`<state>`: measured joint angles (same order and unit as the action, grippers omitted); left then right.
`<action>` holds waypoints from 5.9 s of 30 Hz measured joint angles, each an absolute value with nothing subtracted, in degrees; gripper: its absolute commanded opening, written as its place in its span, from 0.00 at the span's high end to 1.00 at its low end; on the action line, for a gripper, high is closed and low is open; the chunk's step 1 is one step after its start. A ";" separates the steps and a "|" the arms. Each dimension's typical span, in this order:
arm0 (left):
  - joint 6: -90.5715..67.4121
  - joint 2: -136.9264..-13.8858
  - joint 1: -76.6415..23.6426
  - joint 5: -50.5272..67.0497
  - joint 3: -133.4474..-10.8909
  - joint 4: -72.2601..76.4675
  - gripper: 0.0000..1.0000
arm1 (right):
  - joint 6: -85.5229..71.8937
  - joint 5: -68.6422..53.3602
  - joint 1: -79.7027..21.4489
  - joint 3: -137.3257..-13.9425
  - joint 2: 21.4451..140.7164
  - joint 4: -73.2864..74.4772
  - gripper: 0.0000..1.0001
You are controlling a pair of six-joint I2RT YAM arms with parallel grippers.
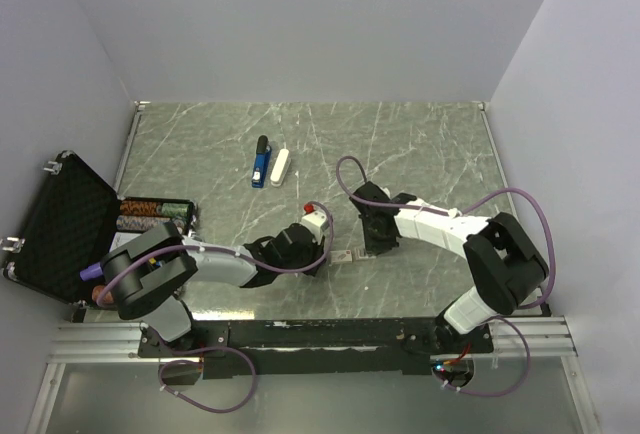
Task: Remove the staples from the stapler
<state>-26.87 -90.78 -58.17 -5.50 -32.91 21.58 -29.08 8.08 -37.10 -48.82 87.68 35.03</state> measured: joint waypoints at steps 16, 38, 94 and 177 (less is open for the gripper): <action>-26.89 -91.66 -58.08 -5.52 -33.80 21.58 0.88 | -31.99 10.15 -40.97 -49.71 88.49 35.29 1.00; -26.92 -91.79 -58.04 -5.54 -33.80 21.85 0.88 | -32.53 12.58 -43.92 -51.75 90.21 36.51 1.00; -27.29 -92.49 -58.04 -5.91 -34.39 22.02 0.89 | -35.42 6.74 -48.14 -55.35 92.86 35.42 0.87; -28.16 -92.01 -57.98 -5.89 -32.64 24.34 0.90 | -36.80 2.20 -45.98 -50.68 91.35 30.00 1.00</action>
